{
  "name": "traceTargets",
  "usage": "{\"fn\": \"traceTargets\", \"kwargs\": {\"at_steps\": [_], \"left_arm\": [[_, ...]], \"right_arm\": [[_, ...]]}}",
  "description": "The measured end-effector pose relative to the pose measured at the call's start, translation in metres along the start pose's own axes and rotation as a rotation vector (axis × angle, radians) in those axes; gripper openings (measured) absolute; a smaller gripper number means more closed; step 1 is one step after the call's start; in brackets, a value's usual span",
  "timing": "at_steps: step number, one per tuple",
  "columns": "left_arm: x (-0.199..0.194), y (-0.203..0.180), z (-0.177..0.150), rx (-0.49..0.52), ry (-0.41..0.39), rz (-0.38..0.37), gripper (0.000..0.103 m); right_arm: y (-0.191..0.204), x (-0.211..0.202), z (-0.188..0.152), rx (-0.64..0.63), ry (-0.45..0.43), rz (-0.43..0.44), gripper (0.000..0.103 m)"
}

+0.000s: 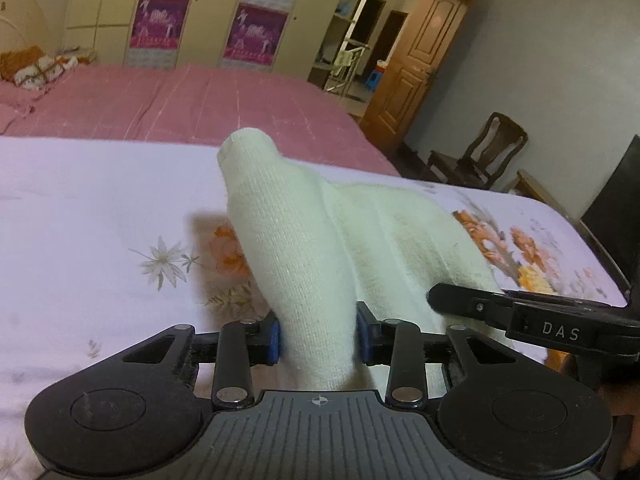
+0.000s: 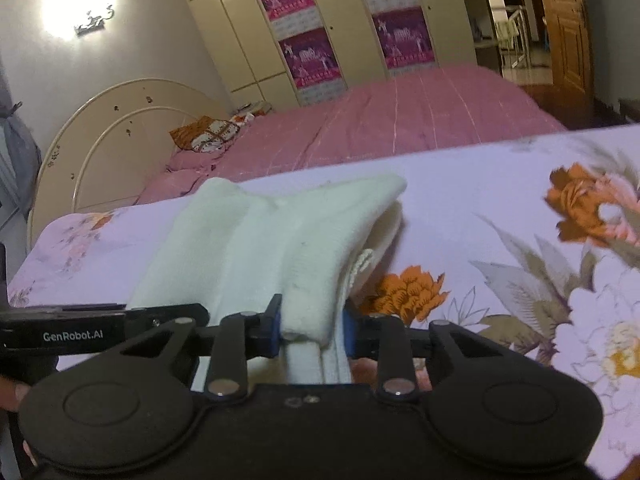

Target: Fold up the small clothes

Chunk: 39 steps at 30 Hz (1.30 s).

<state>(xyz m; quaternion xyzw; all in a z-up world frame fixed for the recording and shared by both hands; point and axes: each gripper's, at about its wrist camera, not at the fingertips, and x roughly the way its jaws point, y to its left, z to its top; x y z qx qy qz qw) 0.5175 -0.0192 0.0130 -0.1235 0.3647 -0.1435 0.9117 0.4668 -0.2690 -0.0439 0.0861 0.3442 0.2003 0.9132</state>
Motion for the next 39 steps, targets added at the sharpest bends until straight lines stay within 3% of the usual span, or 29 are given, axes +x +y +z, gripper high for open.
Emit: {"fn": "traceTargets", "kwargs": {"at_steps": [13, 20, 28, 30, 33, 34, 37, 39], "left_arm": [[-0.098, 0.023, -0.035, -0.012, -0.028, 0.040, 0.036], [-0.147, 0.073, -0.063, -0.045, -0.019, 0.113, 0.036], [-0.168, 0.135, -0.111, -0.118, 0.045, 0.134, 0.036], [-0.157, 0.145, -0.128, -0.141, 0.072, 0.135, 0.044], [-0.159, 0.159, -0.138, -0.196, 0.035, 0.117, 0.063], [-0.160, 0.161, -0.139, -0.192, 0.031, 0.124, 0.069], [-0.173, 0.164, -0.138, -0.169, 0.014, 0.147, 0.071], [-0.195, 0.160, -0.134, -0.142, -0.063, 0.164, 0.065]], "right_arm": [[0.070, -0.050, -0.025, -0.054, -0.014, 0.036, 0.027], [0.127, -0.037, -0.048, -0.075, 0.026, 0.103, 0.027], [0.182, -0.014, -0.083, -0.054, 0.080, 0.181, 0.028], [0.186, -0.006, -0.094, -0.032, 0.112, 0.178, 0.028], [0.176, 0.012, -0.110, 0.021, 0.152, 0.122, 0.029], [0.168, 0.014, -0.112, 0.070, 0.144, 0.131, 0.034], [0.151, 0.010, -0.111, 0.159, 0.142, 0.120, 0.042], [0.152, -0.003, -0.105, 0.150, 0.111, 0.098, 0.043]]}}
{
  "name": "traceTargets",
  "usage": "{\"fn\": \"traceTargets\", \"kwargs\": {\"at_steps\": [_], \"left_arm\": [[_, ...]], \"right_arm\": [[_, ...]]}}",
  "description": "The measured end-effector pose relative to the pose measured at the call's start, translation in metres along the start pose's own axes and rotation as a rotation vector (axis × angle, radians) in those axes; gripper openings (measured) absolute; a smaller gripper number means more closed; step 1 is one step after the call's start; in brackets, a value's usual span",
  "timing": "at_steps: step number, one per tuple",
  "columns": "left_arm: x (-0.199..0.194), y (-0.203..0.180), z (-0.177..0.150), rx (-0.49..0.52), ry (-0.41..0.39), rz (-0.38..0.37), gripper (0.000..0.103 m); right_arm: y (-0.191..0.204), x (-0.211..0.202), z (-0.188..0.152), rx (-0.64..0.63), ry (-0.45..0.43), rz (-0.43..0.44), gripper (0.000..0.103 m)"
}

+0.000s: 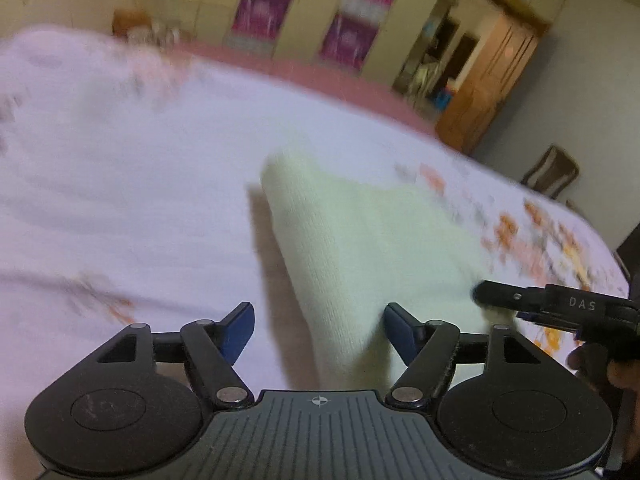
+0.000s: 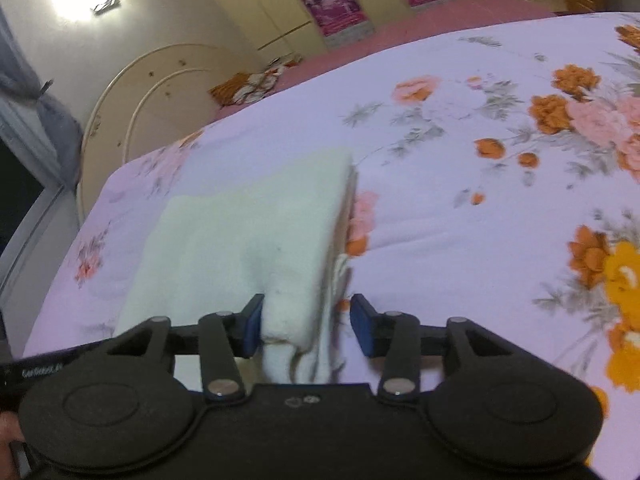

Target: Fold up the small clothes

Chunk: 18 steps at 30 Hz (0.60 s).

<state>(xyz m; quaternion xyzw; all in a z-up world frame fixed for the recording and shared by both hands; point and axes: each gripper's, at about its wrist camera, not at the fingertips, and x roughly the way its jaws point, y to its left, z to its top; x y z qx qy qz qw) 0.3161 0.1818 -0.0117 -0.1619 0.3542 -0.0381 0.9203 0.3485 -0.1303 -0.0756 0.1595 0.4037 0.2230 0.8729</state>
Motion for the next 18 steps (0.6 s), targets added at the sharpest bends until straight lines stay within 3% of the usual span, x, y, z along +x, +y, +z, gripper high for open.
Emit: {"fn": "traceTargets", "kwargs": {"at_steps": [1, 2, 3, 8, 11, 15, 18], "left_arm": [[-0.009, 0.000, 0.004, 0.016, -0.038, 0.013, 0.056], [-0.013, 0.000, 0.008, 0.026, -0.065, 0.017, 0.055], [-0.013, -0.003, 0.014, 0.035, -0.076, 0.011, 0.055], [0.031, -0.027, 0.029, 0.122, 0.012, 0.005, 0.055], [0.054, -0.032, 0.025, 0.122, 0.064, 0.036, 0.056], [0.057, -0.031, 0.025, 0.099, 0.061, 0.028, 0.056], [0.037, -0.036, 0.021, 0.123, 0.034, 0.034, 0.056]], "right_arm": [[0.003, -0.009, 0.003, -0.019, -0.035, -0.013, 0.036], [0.006, -0.016, 0.007, -0.039, -0.067, -0.021, 0.026], [0.011, -0.020, 0.012, -0.060, -0.086, -0.024, 0.022], [0.042, 0.004, 0.028, -0.250, -0.072, -0.031, 0.021], [0.046, 0.035, 0.024, -0.353, 0.008, -0.140, 0.019], [0.036, 0.040, 0.025, -0.355, 0.009, -0.133, 0.023], [0.040, 0.024, 0.027, -0.346, -0.007, -0.132, 0.022]]}}
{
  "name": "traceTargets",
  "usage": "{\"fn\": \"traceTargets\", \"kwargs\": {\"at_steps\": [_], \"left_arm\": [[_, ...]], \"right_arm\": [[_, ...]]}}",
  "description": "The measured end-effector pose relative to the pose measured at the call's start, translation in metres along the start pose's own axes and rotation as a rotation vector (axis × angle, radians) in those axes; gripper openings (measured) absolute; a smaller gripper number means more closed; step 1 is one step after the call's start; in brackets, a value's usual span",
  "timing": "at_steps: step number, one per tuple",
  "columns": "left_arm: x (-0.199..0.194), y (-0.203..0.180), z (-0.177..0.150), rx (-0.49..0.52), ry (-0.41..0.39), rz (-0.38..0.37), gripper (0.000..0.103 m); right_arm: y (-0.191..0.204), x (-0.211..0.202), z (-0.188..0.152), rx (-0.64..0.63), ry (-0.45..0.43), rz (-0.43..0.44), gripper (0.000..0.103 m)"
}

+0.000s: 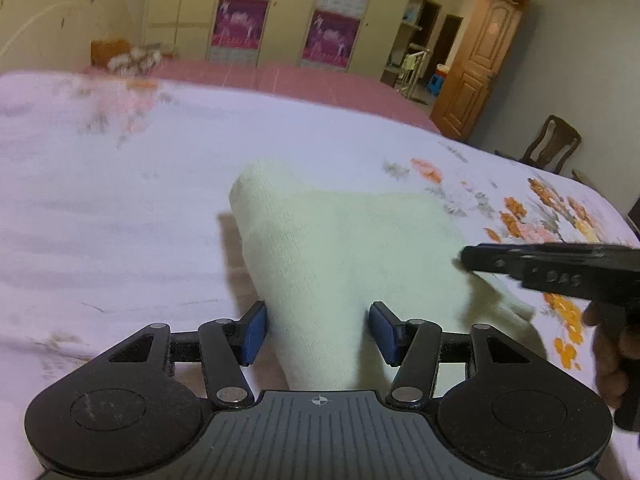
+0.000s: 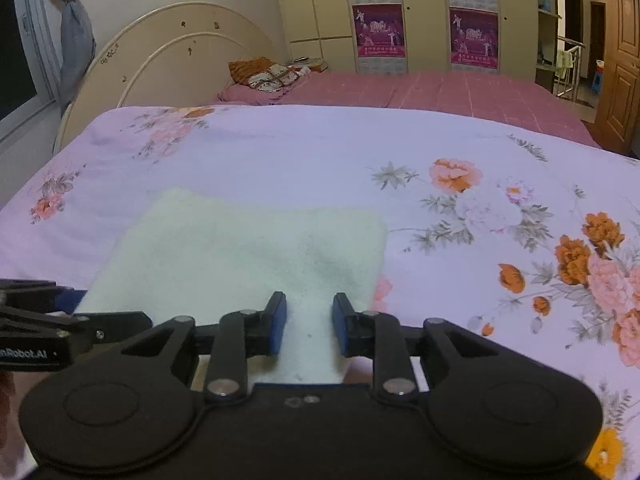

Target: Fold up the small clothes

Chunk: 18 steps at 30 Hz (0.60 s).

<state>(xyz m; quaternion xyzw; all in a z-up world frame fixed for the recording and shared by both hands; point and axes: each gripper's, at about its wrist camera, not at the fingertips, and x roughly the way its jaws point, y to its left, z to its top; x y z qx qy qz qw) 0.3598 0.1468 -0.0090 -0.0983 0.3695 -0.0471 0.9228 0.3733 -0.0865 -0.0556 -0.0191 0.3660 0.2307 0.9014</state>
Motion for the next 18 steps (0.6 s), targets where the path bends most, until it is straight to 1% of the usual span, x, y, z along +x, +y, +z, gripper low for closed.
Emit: {"fn": "traceTargets", "kwargs": {"at_steps": [2, 4, 5, 6, 8, 9, 12, 14, 16, 18], "left_arm": [[-0.019, 0.001, -0.011, -0.023, -0.014, -0.009, 0.056], [-0.033, 0.000, -0.024, -0.047, -0.012, -0.013, 0.056], [-0.039, -0.003, -0.032, -0.051, -0.010, -0.010, 0.056], [-0.044, -0.003, -0.040, -0.057, -0.007, -0.007, 0.056], [-0.046, -0.007, -0.055, -0.073, 0.018, 0.023, 0.056], [-0.046, -0.006, -0.061, -0.078, 0.027, 0.037, 0.056], [-0.048, -0.006, -0.074, -0.106, 0.029, 0.063, 0.056], [-0.054, -0.011, -0.080, -0.087, 0.024, 0.087, 0.056], [-0.056, -0.015, -0.086, -0.058, 0.025, 0.101, 0.056], [-0.060, -0.018, -0.090, -0.051, 0.027, 0.108, 0.056]], "right_arm": [[0.007, -0.020, -0.004, -0.036, -0.029, 0.012, 0.022], [0.008, -0.041, -0.015, -0.055, -0.034, 0.051, 0.023], [0.010, -0.052, -0.024, -0.064, -0.021, 0.085, 0.023], [0.013, -0.058, -0.033, -0.080, -0.007, 0.100, 0.023], [0.022, -0.064, -0.049, -0.107, 0.025, 0.127, 0.021], [0.026, -0.062, -0.054, -0.114, 0.044, 0.120, 0.021], [0.030, -0.048, -0.069, -0.123, 0.115, 0.047, 0.018], [0.030, -0.046, -0.075, -0.136, 0.099, 0.035, 0.018], [0.031, -0.048, -0.075, -0.134, 0.104, 0.033, 0.018], [0.030, -0.051, -0.077, -0.130, 0.108, 0.020, 0.021]]}}
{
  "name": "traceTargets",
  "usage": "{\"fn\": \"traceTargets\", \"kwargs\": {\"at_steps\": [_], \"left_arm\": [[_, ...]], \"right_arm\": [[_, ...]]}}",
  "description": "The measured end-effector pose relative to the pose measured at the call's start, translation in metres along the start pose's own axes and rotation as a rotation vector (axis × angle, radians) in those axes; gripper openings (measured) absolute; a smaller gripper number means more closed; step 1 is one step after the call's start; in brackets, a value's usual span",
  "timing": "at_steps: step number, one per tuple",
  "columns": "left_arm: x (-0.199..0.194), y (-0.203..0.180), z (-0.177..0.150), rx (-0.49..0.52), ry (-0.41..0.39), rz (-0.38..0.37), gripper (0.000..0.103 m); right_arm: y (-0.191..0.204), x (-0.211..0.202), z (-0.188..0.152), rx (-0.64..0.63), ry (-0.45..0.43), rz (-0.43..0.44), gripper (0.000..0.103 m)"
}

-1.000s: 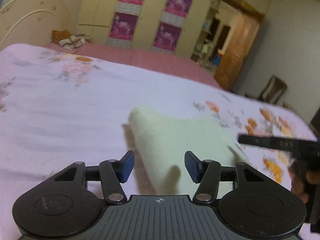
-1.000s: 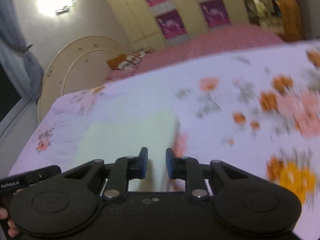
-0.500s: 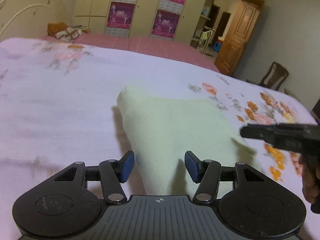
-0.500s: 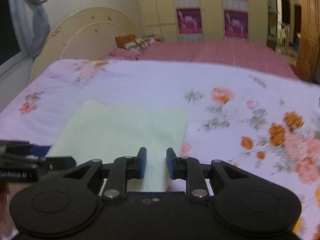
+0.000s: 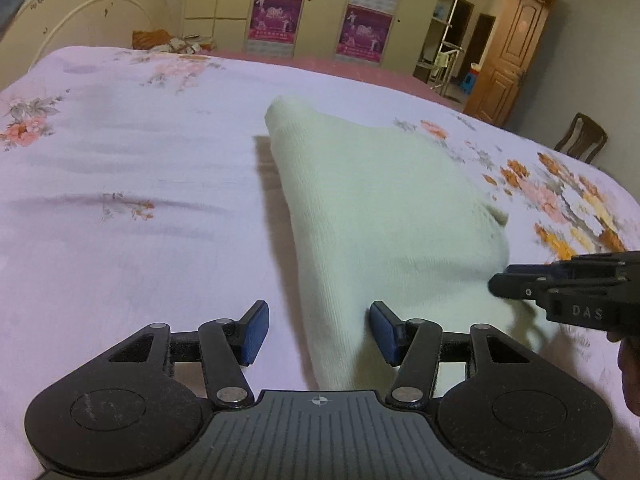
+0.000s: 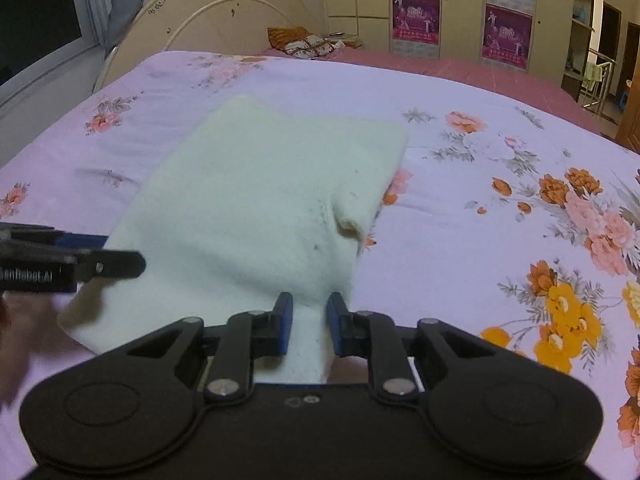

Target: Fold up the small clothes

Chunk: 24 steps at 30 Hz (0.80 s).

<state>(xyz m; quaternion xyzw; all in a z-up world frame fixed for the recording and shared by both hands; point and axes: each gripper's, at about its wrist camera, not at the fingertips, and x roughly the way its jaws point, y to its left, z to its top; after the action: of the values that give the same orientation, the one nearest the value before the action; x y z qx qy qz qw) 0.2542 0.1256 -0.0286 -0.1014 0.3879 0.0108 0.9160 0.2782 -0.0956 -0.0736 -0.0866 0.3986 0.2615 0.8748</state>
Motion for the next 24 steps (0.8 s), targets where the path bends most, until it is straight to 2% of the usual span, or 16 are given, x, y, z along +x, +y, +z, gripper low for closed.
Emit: {"fn": "traceTargets", "kwargs": {"at_steps": [1, 3, 5, 6, 8, 10, 12, 14, 15, 17, 19, 21, 22, 23, 24], "left_arm": [[-0.002, -0.002, -0.002, 0.003, 0.000, 0.003, 0.056], [-0.009, -0.006, -0.007, 0.003, 0.002, 0.013, 0.057], [-0.016, -0.011, -0.016, 0.014, -0.001, 0.035, 0.073], [-0.021, -0.013, -0.020, 0.020, -0.009, 0.049, 0.075], [-0.031, -0.014, -0.028, 0.021, -0.026, 0.039, 0.075], [-0.033, -0.013, -0.036, 0.028, -0.014, 0.044, 0.075], [-0.032, -0.011, -0.043, 0.043, -0.012, 0.046, 0.075], [-0.036, -0.013, -0.044, 0.056, -0.007, 0.058, 0.075], [-0.041, -0.015, -0.043, 0.060, -0.002, 0.066, 0.075], [-0.059, -0.019, -0.047, 0.064, -0.025, 0.057, 0.075], [-0.079, -0.021, -0.051, 0.048, -0.052, 0.035, 0.076], [-0.103, -0.025, -0.055, 0.024, -0.087, 0.034, 0.097], [-0.117, -0.029, -0.058, 0.019, -0.122, 0.045, 0.103], [-0.129, -0.032, -0.060, 0.020, -0.152, 0.047, 0.103], [-0.142, -0.035, -0.062, 0.024, -0.173, 0.037, 0.103]], "right_arm": [[-0.001, 0.001, -0.001, 0.008, 0.007, -0.019, 0.030], [-0.007, -0.001, -0.005, 0.052, 0.009, -0.021, 0.032], [-0.014, -0.007, -0.011, 0.109, 0.014, -0.027, 0.037], [-0.015, -0.013, -0.014, 0.140, 0.008, -0.041, 0.037], [-0.017, -0.035, -0.019, 0.217, -0.069, -0.057, 0.036], [-0.012, -0.051, -0.028, 0.221, -0.111, -0.028, 0.036], [-0.002, -0.044, -0.036, 0.187, -0.042, -0.018, 0.036], [0.007, -0.027, -0.046, 0.142, 0.030, -0.055, 0.035], [0.011, -0.030, -0.049, 0.131, 0.007, -0.074, 0.035], [0.016, -0.041, -0.052, 0.158, 0.013, -0.095, 0.036], [0.021, -0.062, -0.056, 0.184, -0.031, -0.078, 0.035], [0.027, -0.086, -0.064, 0.176, -0.071, -0.093, 0.040], [0.030, -0.098, -0.066, 0.182, -0.087, -0.099, 0.046], [0.032, -0.111, -0.068, 0.196, -0.100, -0.099, 0.059], [0.034, -0.125, -0.070, 0.209, -0.115, -0.095, 0.065]]}}
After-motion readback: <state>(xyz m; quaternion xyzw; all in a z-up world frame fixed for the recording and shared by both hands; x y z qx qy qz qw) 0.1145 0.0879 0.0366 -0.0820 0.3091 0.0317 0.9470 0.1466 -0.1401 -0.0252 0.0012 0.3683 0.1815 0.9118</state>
